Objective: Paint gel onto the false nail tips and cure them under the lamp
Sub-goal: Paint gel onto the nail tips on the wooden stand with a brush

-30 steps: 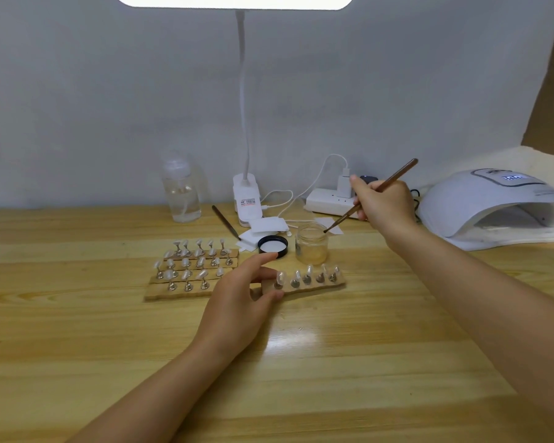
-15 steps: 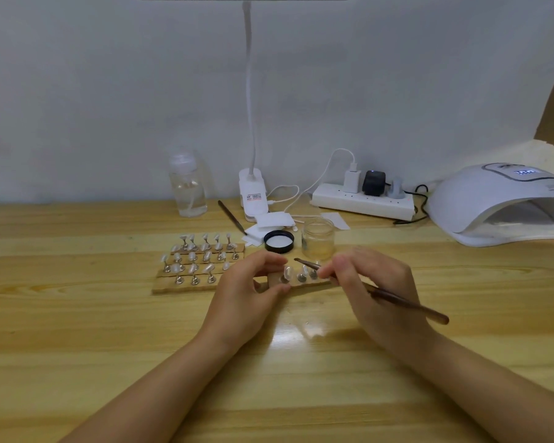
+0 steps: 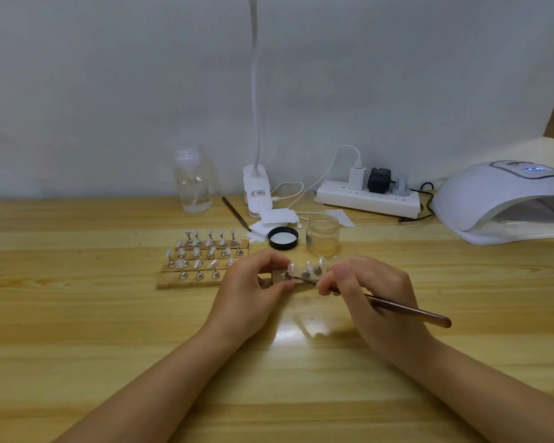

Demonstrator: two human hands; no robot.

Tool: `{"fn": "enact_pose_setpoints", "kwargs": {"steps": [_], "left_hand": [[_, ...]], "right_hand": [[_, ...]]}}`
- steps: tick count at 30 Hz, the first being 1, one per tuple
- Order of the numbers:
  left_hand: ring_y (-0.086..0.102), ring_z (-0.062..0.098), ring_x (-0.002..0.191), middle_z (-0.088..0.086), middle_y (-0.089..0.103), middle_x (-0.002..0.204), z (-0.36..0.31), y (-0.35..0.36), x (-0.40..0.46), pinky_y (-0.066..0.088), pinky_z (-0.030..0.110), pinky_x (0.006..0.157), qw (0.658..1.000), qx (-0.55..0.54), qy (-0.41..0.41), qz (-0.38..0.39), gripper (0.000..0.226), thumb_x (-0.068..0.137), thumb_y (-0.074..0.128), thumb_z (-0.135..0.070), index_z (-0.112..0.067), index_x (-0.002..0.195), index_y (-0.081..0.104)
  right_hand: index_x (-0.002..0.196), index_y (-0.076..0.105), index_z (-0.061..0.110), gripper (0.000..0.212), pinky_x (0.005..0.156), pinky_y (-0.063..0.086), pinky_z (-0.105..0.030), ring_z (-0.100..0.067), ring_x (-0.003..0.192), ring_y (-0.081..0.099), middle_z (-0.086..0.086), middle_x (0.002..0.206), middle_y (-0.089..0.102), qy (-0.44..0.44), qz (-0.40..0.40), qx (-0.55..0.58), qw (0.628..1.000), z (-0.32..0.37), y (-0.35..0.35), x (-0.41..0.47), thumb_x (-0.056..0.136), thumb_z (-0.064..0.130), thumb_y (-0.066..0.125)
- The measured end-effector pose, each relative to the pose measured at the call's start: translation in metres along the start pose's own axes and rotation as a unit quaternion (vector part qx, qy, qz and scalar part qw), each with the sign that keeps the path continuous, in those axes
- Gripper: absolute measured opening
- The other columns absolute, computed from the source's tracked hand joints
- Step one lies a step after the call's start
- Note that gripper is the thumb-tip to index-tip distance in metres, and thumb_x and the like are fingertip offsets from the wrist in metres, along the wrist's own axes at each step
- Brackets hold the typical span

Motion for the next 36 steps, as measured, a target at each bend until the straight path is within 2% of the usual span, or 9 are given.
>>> {"fn": "enact_pose_setpoints", "kwargs": {"steps": [4, 8, 13, 18, 25, 31, 34, 36], "left_hand": [[0.054, -0.009, 0.081, -0.016, 0.062, 0.083, 0.000, 0.000, 0.000, 0.041, 0.006, 0.064, 1.000, 0.001, 0.002, -0.003, 0.023, 0.074, 0.072, -0.004, -0.023, 0.085, 0.063], [0.055, -0.007, 0.082, -0.015, 0.062, 0.083, 0.000, 0.000, 0.000, 0.041, 0.007, 0.065, 1.000, 0.008, 0.003, 0.003, 0.022, 0.075, 0.071, -0.004, -0.023, 0.085, 0.064], [0.055, -0.006, 0.080, -0.014, 0.062, 0.082, 0.000, 0.001, 0.000, 0.041, 0.008, 0.065, 1.000, 0.005, 0.000, -0.004, 0.024, 0.075, 0.071, -0.004, -0.025, 0.081, 0.062], [0.054, -0.009, 0.080, -0.015, 0.061, 0.079, 0.000, 0.000, 0.000, 0.042, 0.007, 0.067, 1.000, 0.009, 0.001, -0.012, 0.026, 0.074, 0.071, -0.003, -0.027, 0.078, 0.061], [0.053, -0.012, 0.079, -0.015, 0.060, 0.076, -0.001, 0.000, 0.000, 0.041, 0.004, 0.065, 1.000, 0.005, 0.002, -0.015, 0.032, 0.074, 0.071, -0.003, -0.032, 0.074, 0.058], [0.053, -0.010, 0.079, -0.013, 0.061, 0.078, 0.000, 0.000, 0.000, 0.041, 0.004, 0.066, 1.000, 0.006, 0.003, -0.012, 0.030, 0.075, 0.071, -0.003, -0.030, 0.075, 0.060], [0.053, -0.012, 0.079, -0.014, 0.061, 0.077, -0.001, -0.001, 0.000, 0.040, 0.004, 0.065, 1.000, 0.008, 0.007, -0.014, 0.030, 0.074, 0.071, -0.003, -0.030, 0.075, 0.060], [0.053, -0.012, 0.079, -0.014, 0.061, 0.077, -0.001, -0.001, 0.000, 0.040, 0.004, 0.066, 1.000, 0.008, 0.008, -0.013, 0.029, 0.074, 0.071, -0.003, -0.029, 0.076, 0.060]], "right_hand": [[0.077, 0.070, 0.009, 0.031, 0.062, 0.048, -0.029, -0.009, 0.067, 0.061, 0.002, 0.070, 0.066, 0.013, 0.009, -0.022, 1.000, -0.002, 0.001, 0.001, 0.091, 0.023, 0.046], [0.066, 0.068, 0.009, 0.049, 0.058, 0.049, -0.026, -0.003, 0.062, 0.060, 0.005, 0.063, 0.065, 0.010, 0.001, -0.003, 1.000, 0.000, 0.001, -0.001, 0.096, 0.035, 0.039], [0.075, 0.070, 0.011, 0.033, 0.064, 0.049, -0.031, -0.008, 0.070, 0.062, 0.006, 0.072, 0.067, 0.040, -0.005, -0.011, 0.999, -0.003, 0.000, 0.000, 0.092, 0.025, 0.044], [0.063, 0.068, 0.010, 0.041, 0.059, 0.050, -0.035, -0.001, 0.060, 0.060, 0.004, 0.058, 0.065, 0.041, -0.002, 0.001, 0.999, -0.002, -0.001, -0.002, 0.090, 0.026, 0.042], [0.071, 0.068, 0.009, 0.037, 0.064, 0.049, -0.030, -0.007, 0.068, 0.060, 0.006, 0.070, 0.065, 0.049, -0.034, -0.034, 0.998, -0.007, -0.013, 0.005, 0.090, 0.024, 0.041], [0.063, 0.067, 0.008, 0.041, 0.055, 0.050, -0.030, -0.005, 0.058, 0.060, 0.000, 0.058, 0.064, 0.030, -0.017, -0.010, 0.999, -0.008, -0.010, 0.000, 0.091, 0.021, 0.040], [0.068, 0.068, 0.008, 0.037, 0.061, 0.048, -0.020, -0.005, 0.064, 0.060, 0.002, 0.064, 0.065, 0.015, -0.026, -0.028, 0.999, -0.007, -0.010, 0.003, 0.091, 0.019, 0.041], [0.071, 0.069, 0.007, 0.035, 0.063, 0.048, -0.022, -0.006, 0.066, 0.060, 0.001, 0.066, 0.066, 0.013, -0.014, -0.043, 0.999, -0.007, -0.008, 0.004, 0.091, 0.019, 0.042]]}}
Point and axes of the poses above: each hand's wrist, its own x-axis towards the middle knuckle, its own y-axis out of the palm, z = x × y, the point moved 3 cm from there along x, towards the middle knuckle
